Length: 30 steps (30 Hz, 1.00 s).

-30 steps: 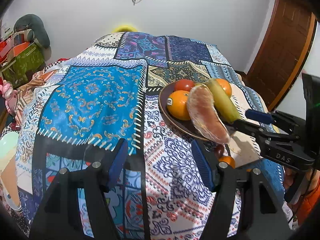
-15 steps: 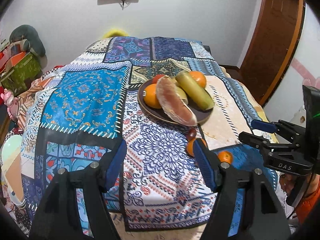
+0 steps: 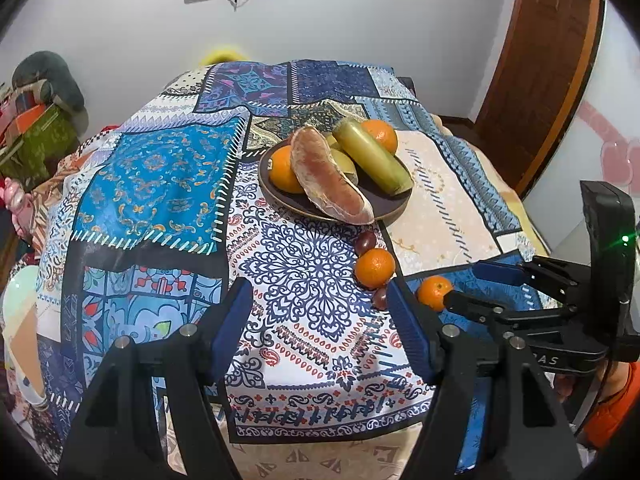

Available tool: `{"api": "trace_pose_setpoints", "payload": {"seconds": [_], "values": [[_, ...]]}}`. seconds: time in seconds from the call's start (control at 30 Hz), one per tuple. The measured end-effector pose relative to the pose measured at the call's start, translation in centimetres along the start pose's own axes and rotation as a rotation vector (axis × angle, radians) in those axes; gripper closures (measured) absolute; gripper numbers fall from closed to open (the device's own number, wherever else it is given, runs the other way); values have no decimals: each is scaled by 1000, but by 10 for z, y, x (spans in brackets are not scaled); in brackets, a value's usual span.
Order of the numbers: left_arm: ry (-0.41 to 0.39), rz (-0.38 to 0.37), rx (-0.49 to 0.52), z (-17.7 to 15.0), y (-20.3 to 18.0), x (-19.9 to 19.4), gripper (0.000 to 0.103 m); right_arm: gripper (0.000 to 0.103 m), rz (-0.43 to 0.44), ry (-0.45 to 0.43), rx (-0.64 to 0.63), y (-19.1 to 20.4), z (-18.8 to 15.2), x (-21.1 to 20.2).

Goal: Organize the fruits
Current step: 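Grasp a small orange with the right tool while the left tool grasps another small orange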

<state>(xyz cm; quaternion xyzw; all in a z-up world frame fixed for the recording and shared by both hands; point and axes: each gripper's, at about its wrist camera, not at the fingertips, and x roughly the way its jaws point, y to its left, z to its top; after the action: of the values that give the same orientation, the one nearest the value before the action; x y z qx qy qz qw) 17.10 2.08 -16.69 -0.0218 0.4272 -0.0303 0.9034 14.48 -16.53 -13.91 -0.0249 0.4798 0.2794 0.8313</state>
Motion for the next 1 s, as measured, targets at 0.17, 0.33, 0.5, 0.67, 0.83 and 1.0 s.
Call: {"api": "trace_pose_setpoints", "payload": {"seconds": [0.17,0.33,0.5,0.67,0.83,1.0], "values": [[19,-25,10,-2,-5,12,47,52,21,30,15,-2,-4,13],[49,-47,22,-2,-13,26,52,69,57,64,14,-2,-5,26],[71,-69,28,2,-20,42,53,71,63,38,9,-4,-3,23],[108,-92,30,7,-27,62,53,71,41,-6,28,-15,2,10],[132,-74,70,10,-40,81,53,71,8,-37,40,-26,5,1],[133,-76,73,11,-47,91,53,71,7,-48,49,-30,6,-2]]}}
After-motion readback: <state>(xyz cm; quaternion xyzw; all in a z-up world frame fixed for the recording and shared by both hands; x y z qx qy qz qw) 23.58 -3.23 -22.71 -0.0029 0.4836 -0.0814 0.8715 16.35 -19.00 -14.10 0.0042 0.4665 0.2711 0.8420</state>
